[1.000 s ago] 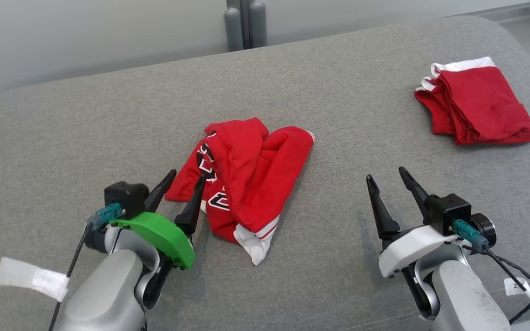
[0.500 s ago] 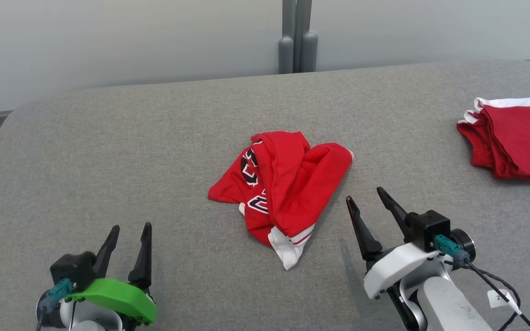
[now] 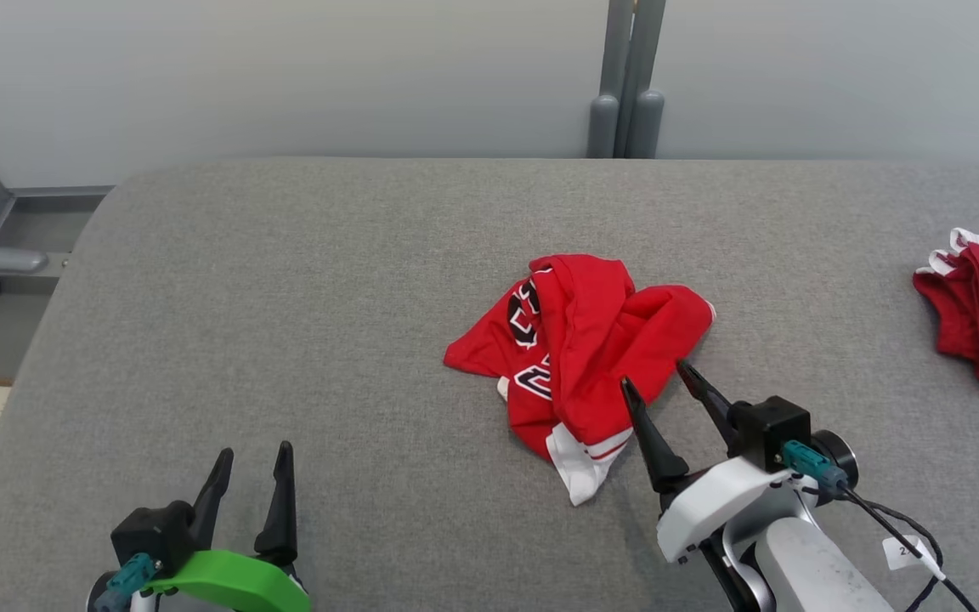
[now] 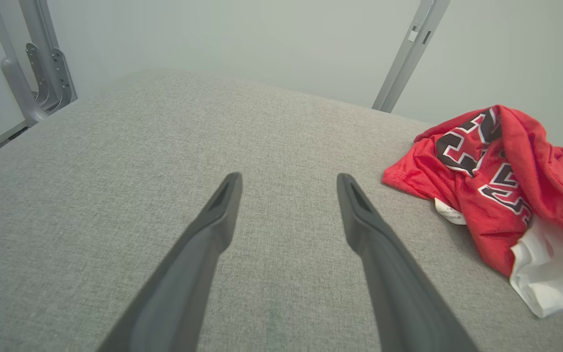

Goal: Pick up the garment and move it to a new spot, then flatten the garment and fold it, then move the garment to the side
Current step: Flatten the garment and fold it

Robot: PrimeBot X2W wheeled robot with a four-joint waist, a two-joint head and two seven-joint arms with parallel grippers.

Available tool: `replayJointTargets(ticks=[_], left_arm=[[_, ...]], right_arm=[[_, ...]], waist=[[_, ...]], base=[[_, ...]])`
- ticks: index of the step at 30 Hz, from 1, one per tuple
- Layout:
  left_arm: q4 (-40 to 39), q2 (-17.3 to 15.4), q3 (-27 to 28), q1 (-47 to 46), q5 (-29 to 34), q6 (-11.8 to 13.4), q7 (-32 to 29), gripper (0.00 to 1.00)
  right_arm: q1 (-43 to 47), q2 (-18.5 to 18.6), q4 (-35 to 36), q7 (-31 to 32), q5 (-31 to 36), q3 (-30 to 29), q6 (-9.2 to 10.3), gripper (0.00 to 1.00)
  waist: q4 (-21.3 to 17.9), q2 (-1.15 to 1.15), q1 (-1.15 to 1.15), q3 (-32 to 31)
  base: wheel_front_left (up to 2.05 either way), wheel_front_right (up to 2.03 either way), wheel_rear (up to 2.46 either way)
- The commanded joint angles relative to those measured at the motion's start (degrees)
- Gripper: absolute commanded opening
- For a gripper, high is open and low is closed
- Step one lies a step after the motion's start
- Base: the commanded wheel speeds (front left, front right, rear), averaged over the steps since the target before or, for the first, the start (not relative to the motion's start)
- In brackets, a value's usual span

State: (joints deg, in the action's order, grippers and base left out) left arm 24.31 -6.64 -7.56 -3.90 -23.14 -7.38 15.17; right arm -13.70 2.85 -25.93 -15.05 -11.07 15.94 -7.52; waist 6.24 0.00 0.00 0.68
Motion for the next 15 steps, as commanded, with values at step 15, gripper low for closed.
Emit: replayJointTargets(ticks=[15], left_arm=[[1.23, -0.34, -3.99, -0.82, -2.08, -0.19, -0.05, 1.0]], right_arm=[[-6.3, 0.19, -7.22, -0.15, -3.2, 2.73, 0.07, 1.0]], waist=[[7.6, 0.0, 0.0, 2.33]], base=[[0.0, 0.0, 0.0]])
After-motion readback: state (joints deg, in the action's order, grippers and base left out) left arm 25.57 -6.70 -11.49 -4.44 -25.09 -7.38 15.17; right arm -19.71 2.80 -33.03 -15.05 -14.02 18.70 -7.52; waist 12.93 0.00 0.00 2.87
